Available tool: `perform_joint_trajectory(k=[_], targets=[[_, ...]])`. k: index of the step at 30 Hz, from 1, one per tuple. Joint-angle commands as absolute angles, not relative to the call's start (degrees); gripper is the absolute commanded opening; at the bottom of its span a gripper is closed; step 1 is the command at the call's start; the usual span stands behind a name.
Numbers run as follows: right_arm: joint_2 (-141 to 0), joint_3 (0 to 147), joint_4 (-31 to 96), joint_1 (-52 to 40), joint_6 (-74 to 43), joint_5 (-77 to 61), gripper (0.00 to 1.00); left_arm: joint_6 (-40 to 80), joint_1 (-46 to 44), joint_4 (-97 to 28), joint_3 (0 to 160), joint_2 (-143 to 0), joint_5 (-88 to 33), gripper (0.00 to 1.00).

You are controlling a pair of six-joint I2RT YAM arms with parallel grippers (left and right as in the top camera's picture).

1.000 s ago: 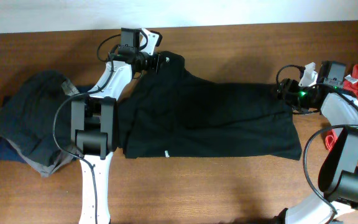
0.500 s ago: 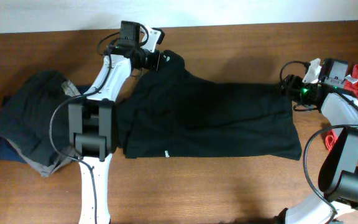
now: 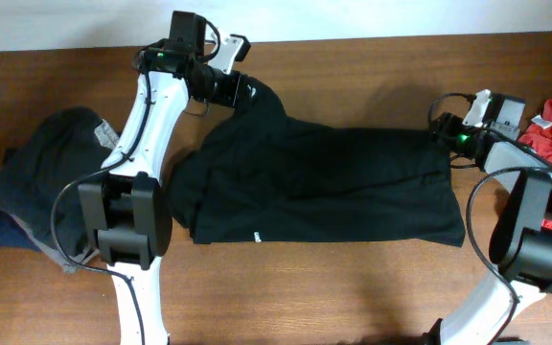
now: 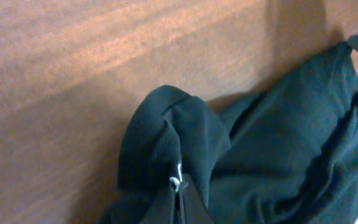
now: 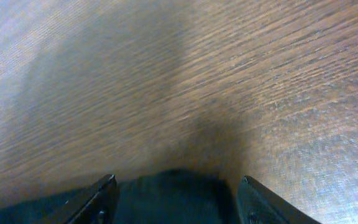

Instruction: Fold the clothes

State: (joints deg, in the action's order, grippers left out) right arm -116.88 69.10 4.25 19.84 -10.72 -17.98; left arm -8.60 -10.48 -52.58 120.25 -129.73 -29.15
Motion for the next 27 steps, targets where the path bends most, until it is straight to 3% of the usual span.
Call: perform_joint_trajectory(k=[1, 11, 15, 18, 19, 20, 22, 27], targets=[[-118.2, 69.7, 2.3, 20.0, -11.2, -17.3, 0.66, -10.5, -10.5, -54.6, 121.2, -128.1, -29.1, 0.00], [-121.1, 69.7, -0.3, 19.9, -11.2, -17.8, 0.64, -10.9, -10.5, -60.5, 121.2, -126.8, -28.6, 0.00], [-121.9, 69.7, -0.3, 19.9, -11.2, -20.7, 0.42, -10.9, -10.5, -60.6, 121.2, -124.4, -25.4, 0.00], [-122.0, 69.7, 0.0, 19.9, -11.2, -22.3, 0.36, -10.9, -10.5, -61.2, 121.2, -122.3, -23.0, 0.00], [-122.0, 69.7, 0.0, 19.9, -11.2, -22.7, 0.31, -10.9, -10.5, -61.5, 121.2, -121.7, -22.5, 0.00], [-121.8, 69.7, 0.2, 19.9, -11.2, -23.0, 0.19, -11.6, -10.5, -62.0, 121.2, -121.1, -22.4, 0.00], [-121.1, 69.7, 1.1, 20.3, -11.2, -23.6, 0.10, -12.6, -10.5, -63.1, 121.2, -120.4, -22.2, 0.00], [-115.9, 69.8, 5.5, 21.5, -9.6, -25.8, 0.04, -12.6, -10.5, -66.8, 121.2, -120.2, -19.6, 0.00]])
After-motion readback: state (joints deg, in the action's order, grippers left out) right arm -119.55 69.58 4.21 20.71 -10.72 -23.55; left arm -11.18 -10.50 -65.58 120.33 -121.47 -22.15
